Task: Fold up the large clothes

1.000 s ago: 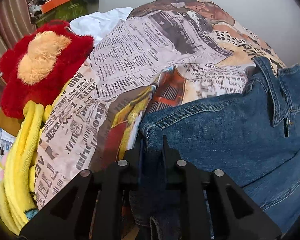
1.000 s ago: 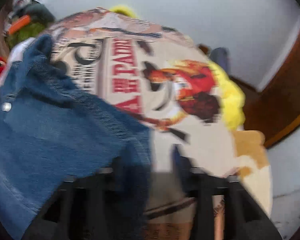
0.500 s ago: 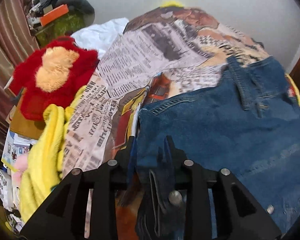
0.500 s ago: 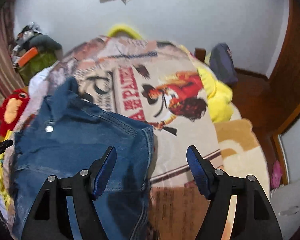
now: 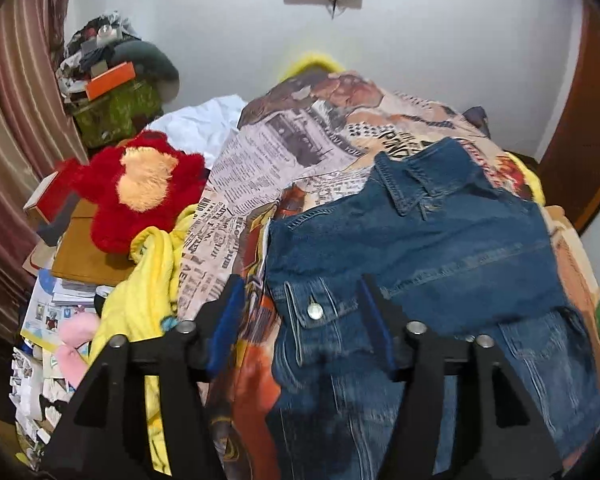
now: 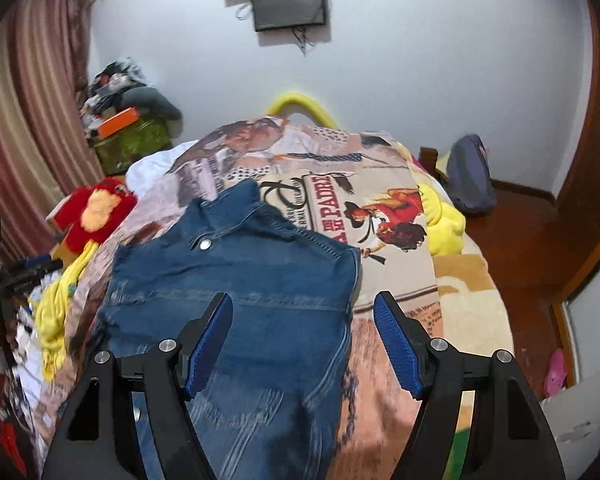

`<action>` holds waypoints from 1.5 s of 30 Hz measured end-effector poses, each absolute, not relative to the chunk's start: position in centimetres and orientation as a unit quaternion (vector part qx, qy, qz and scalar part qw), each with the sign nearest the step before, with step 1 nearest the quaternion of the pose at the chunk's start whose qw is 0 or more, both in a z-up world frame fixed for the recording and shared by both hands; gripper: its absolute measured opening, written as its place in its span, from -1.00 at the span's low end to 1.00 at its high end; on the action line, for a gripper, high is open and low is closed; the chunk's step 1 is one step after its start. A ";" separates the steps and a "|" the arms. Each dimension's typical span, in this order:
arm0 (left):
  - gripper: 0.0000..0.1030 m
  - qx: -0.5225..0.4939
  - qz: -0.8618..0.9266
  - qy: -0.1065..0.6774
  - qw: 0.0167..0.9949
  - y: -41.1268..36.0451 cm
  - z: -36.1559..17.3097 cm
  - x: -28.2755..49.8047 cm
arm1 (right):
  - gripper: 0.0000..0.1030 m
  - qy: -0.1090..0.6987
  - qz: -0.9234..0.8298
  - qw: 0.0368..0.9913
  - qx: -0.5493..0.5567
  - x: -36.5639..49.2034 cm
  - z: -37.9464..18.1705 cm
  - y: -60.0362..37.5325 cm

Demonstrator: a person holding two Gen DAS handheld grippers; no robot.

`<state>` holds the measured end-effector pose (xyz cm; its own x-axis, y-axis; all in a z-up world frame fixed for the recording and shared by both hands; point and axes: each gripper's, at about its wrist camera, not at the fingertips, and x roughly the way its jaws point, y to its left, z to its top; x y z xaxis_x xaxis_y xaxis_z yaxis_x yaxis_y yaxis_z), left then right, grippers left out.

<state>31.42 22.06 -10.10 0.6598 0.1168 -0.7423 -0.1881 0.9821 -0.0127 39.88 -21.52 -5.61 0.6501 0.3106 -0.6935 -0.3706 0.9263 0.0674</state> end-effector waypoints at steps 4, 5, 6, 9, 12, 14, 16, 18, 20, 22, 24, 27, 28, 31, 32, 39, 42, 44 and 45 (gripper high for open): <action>0.62 -0.064 0.073 0.390 0.916 21.9 -9.2 27.9 | 0.42 0.368 0.191 0.907 -0.067 35.6 -5.3 -21.4; 0.62 -0.074 0.069 0.388 0.916 21.8 -9.2 26.9 | 0.43 0.367 0.192 0.908 -0.069 34.9 -5.4 -21.5; 0.63 -0.080 0.066 0.389 0.916 21.7 -9.3 26.2 | 0.44 0.367 0.193 0.907 -0.072 33.9 -5.6 -21.5; 0.63 -0.091 0.066 0.399 0.910 21.9 -10.2 24.3 | 0.46 0.378 0.195 0.902 -0.077 31.6 -6.7 -21.7; 0.63 -0.099 0.069 0.418 0.900 22.0 -12.1 22.5 | 0.46 0.401 0.190 0.893 -0.072 29.8 -8.7 -22.0; 0.63 -0.113 0.068 0.435 0.890 22.4 -13.7 21.3 | 0.46 0.421 0.189 0.885 -0.063 28.7 -10.4 -22.4; 0.63 -0.130 0.071 0.456 0.878 22.7 -15.8 20.1 | 0.46 0.440 0.185 0.877 -0.056 27.9 -12.0 -22.9; 0.63 -0.142 0.074 0.476 0.864 22.9 -17.6 19.0 | 0.46 0.460 0.178 0.868 -0.049 27.2 -13.6 -23.4; 0.63 -0.150 0.076 0.494 0.853 22.9 -19.3 18.0 | 0.46 0.482 0.174 0.858 -0.039 26.7 -15.1 -23.8; 0.63 -0.165 0.072 0.508 0.843 23.0 -20.8 17.1 | 0.46 0.504 0.168 0.847 -0.026 26.2 -16.6 -24.3; 0.63 -0.192 0.064 0.519 0.831 23.2 -22.2 16.3 | 0.46 0.515 0.166 0.841 -0.018 25.6 -17.4 -24.7; 0.63 -0.223 0.054 0.531 0.816 22.8 -23.7 15.2 | 0.46 0.526 0.170 0.834 -0.002 24.5 -18.5 -25.0; 0.63 -0.232 0.050 0.533 0.812 22.5 -24.2 14.8 | 0.46 0.526 0.171 0.833 0.003 24.2 -18.6 -25.1; 0.63 -0.252 0.041 0.538 0.803 21.7 -25.3 14.1 | 0.46 0.525 0.171 0.833 0.029 23.5 -19.0 -25.6; 0.63 -0.261 0.036 0.541 0.799 21.3 -25.8 13.9 | 0.45 0.528 0.176 0.830 0.042 23.4 -19.2 -25.8; 0.23 -0.267 0.021 0.537 0.800 19.5 -26.8 13.6 | -0.18 0.532 0.211 0.817 0.074 23.1 -19.4 -25.7; -0.27 -0.248 0.036 0.529 0.811 19.4 -26.2 13.9 | -0.40 0.524 0.206 0.824 0.066 22.9 -19.1 -25.2; -0.55 -0.237 0.042 0.521 0.819 19.4 -25.5 13.9 | -0.60 0.516 0.201 0.831 0.059 23.0 -18.7 -25.1; -0.59 -0.236 0.042 0.517 0.822 19.5 -25.2 14.0 | -0.62 0.512 0.202 0.833 0.062 23.1 -18.4 -25.1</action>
<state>13.99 19.52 -25.24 0.4614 -0.1749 -0.8698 -0.3125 0.8855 -0.3438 23.06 -25.13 -18.40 0.3949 0.3999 -0.8271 -0.2729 0.9107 0.3100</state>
